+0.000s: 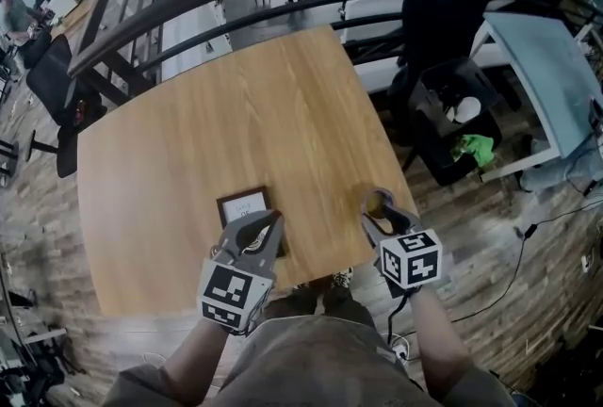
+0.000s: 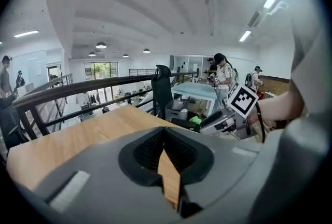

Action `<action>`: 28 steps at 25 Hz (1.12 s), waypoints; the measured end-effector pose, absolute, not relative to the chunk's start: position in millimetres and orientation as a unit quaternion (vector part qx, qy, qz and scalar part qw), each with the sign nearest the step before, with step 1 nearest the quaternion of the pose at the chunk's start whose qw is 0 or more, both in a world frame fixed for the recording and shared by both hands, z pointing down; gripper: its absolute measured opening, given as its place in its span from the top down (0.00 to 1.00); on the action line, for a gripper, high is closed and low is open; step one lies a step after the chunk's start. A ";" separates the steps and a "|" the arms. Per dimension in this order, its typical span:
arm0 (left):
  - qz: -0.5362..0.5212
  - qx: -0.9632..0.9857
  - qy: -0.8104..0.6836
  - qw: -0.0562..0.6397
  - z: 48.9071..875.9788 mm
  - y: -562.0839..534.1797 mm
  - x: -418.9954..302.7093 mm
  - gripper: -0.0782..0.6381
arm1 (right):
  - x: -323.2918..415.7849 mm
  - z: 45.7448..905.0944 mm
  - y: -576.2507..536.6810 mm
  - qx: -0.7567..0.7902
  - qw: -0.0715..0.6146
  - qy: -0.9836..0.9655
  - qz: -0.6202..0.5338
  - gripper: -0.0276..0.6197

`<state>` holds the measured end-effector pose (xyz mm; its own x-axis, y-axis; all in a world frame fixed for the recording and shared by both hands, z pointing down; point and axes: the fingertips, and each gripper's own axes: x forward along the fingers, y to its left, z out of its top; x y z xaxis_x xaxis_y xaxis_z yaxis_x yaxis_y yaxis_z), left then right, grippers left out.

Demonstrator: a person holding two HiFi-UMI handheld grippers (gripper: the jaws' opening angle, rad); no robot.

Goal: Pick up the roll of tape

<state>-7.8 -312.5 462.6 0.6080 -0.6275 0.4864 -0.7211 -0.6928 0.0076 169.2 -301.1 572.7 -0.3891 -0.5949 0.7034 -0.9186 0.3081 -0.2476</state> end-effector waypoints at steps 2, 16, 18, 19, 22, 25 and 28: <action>0.243 0.887 -0.376 0.111 477.3 -312.8 -7.1 0.89 | 172.8 590.3 -302.2 0.490 0.270 -0.761 0.328 0.66; 0.306 0.864 -0.353 0.187 573.7 -304.8 -12.1 0.89 | 167.1 682.6 -310.2 0.460 0.360 -0.726 0.363 0.66; 0.308 0.862 -0.352 0.195 581.0 -303.0 -13.6 0.89 | 165.3 689.8 -311.5 0.457 0.366 -0.723 0.366 0.66; 0.310 0.861 -0.352 0.198 583.4 -301.7 -14.0 0.89 | 165.4 693.3 -311.7 0.457 0.370 -0.721 0.367 0.66; 0.311 0.859 -0.353 0.203 586.3 -298.2 -17.3 0.89 | 166.8 702.4 -311.0 0.458 0.385 -0.713 0.365 0.68; 0.314 0.857 -0.354 0.205 587.8 -295.6 -23.3 0.89 | 171.4 706.6 -311.8 0.465 0.407 -0.705 0.348 0.86; 0.315 0.854 -0.360 0.205 587.8 -294.3 -29.0 0.89 | 171.9 708.3 -312.5 0.461 0.411 -0.705 0.349 0.88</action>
